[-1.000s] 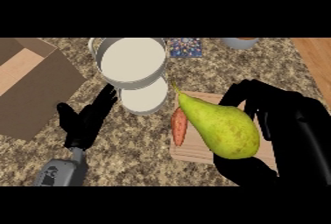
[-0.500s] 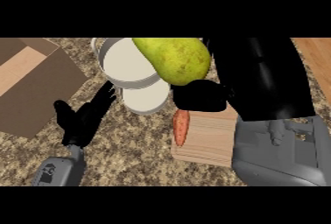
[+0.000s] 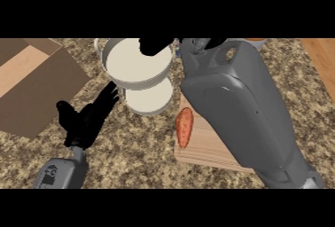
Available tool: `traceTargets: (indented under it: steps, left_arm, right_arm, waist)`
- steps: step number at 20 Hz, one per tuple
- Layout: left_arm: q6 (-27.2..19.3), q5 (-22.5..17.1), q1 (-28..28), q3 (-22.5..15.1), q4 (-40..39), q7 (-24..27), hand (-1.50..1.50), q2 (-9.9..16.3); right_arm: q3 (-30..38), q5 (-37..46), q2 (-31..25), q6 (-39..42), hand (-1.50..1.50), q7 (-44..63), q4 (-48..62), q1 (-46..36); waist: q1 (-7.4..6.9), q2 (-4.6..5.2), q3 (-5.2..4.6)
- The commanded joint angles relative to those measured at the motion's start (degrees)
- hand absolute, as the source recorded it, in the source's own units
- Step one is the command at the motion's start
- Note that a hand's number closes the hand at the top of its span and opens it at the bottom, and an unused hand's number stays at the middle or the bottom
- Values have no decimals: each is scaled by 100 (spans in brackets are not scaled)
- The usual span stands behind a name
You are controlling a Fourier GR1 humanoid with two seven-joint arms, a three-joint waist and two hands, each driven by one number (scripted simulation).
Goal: Pick the pear from the cutting board and place it in the tiered basket
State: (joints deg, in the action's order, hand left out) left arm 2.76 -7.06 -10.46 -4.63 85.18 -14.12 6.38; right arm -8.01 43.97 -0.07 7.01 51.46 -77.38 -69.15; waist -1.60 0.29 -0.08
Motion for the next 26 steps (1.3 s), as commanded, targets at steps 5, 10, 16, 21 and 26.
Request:
traceTargets:
  steps: [5, 10, 16, 21, 26]
  left_arm:
    - [-178, 159, -340, -26, -180, -67, 0, -183]
    - [-49, 155, -315, -160, -228, -9, 0, -269]
    - [110, 92, -447, -202, -247, 17, 0, -270]
    - [93, 253, -428, -400, -298, 34, 0, -364]
    - [131, 145, -464, -233, -364, 92, 0, -324]
  right_arm:
    - [-275, -608, 7, -1672, 150, -990, 2087, -491]
    - [-562, -1268, 7, -2521, 150, -1251, 3416, -1003]
    - [-507, -2902, 7, -3310, -150, -2131, 3524, -799]
    - [-805, -3672, 7, -3651, -150, -3220, 3842, -788]
    - [-930, -4127, 7, -4235, -150, -3845, 4049, -1168]
  waist:
    - [-29, 13, 2]
    - [-178, 51, -3]
    - [-533, 145, -6]
    - [-616, 163, -5]
    - [-536, 142, -7]
